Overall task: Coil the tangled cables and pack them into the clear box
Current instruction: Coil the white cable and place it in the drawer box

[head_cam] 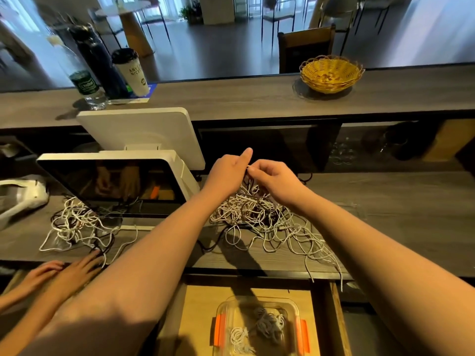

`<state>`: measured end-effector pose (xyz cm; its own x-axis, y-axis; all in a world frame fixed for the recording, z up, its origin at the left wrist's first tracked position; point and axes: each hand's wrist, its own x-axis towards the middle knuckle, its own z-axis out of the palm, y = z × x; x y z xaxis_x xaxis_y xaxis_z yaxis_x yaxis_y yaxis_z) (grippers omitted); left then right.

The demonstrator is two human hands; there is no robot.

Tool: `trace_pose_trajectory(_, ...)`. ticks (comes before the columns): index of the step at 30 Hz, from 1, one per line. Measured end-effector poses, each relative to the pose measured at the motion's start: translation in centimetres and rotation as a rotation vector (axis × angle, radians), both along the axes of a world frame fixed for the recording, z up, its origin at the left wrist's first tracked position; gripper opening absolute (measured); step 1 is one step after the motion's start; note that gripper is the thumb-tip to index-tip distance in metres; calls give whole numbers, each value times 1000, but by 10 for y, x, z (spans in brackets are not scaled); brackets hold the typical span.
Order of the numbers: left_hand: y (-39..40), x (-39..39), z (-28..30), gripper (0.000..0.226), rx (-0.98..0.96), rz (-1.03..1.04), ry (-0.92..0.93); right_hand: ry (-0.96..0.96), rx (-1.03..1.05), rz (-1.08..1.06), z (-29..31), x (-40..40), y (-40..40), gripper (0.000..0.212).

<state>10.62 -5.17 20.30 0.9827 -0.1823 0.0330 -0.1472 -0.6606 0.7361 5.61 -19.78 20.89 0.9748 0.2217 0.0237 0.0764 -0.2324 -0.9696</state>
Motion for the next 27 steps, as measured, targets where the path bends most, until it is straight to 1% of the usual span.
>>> trace_pose_trajectory(3,8,-5,-14,64,-54,40,33,-2,76,-104,2,0,-7,24)
trace_pose_trajectory(6,27,-8,-38,62,-55,133,98,8,180,-222,5,-2,-20,27)
trace_pose_trajectory(11,41,-11,-54,60,3,165,125,-6,196,-236,1,-9,-24,28)
trace_pose_trajectory(15,54,-11,-66,60,-10,222,181,-23,304,-361,8,-11,-32,28)
trace_pose_trajectory(19,60,-13,-65,61,-43,275,150,-15,248,-358,10,-11,-42,29)
trace_pose_trajectory(21,53,-13,-55,61,-53,248,119,19,221,-374,5,-11,-43,29)
trace_pose_trajectory(23,45,-18,-44,63,-40,157,125,47,206,-415,-2,-12,-43,29)
trace_pose_trajectory(25,39,-24,-38,67,-36,36,174,78,204,-453,-9,-12,-44,28)
trace_pose_trajectory(27,33,-33,-31,75,-117,-64,249,124,216,-475,-16,-14,-46,28)
